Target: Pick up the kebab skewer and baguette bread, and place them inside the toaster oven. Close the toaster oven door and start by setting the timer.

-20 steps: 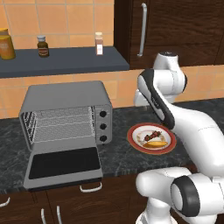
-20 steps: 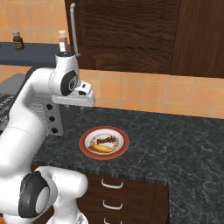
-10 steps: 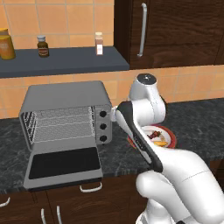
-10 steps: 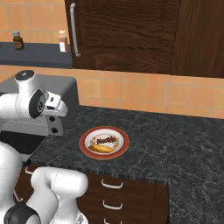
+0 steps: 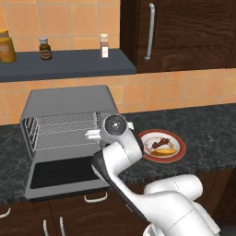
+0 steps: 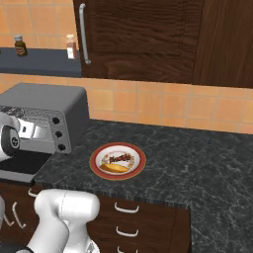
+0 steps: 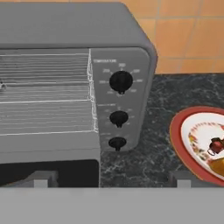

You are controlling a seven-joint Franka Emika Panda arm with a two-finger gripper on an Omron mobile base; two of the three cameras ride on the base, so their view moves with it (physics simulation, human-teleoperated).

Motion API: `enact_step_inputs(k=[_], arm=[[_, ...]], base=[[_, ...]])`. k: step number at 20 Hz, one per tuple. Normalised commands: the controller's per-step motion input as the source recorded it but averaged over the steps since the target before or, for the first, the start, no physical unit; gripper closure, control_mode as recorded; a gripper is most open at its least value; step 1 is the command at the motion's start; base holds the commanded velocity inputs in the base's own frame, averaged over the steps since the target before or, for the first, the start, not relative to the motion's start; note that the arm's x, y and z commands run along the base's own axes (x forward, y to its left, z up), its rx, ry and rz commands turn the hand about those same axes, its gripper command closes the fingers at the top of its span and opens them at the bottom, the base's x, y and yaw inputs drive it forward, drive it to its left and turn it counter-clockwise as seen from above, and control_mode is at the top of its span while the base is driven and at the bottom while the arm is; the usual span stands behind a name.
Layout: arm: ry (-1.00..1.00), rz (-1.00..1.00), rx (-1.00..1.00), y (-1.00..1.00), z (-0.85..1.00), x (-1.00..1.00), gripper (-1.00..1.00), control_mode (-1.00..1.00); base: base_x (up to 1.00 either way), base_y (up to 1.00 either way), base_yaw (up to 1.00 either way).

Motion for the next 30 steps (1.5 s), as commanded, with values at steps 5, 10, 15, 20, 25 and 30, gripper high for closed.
enact_step_inputs(k=[5,10,15,20,25,30], arm=[[-0.03,-0.06,0.05,1.0,-0.23,0.33,-1.0,-1.0],[0.0,-0.01,0.1,0.8,-0.41,0.66,-1.0,-1.0],[-0.07,0.0,0.02,0.6,-0.18,0.73,-1.0,-1.0],[-0.09,0.01,0.0,0.35,-0.35,0.45,-1.0,-1.0],[-0.04,0.0,0.0,0.14,-0.18,0.3,-1.0,-1.0],[0.0,0.0,0.0,0.09,-0.11,0.3,-1.0,-1.0]], base=[[0.0,0.0,0.0],[0.0,0.0,0.0],[0.0,0.0,0.0],[0.0,0.0,0.0],[0.0,0.0,0.0],[0.0,0.0,0.0]])
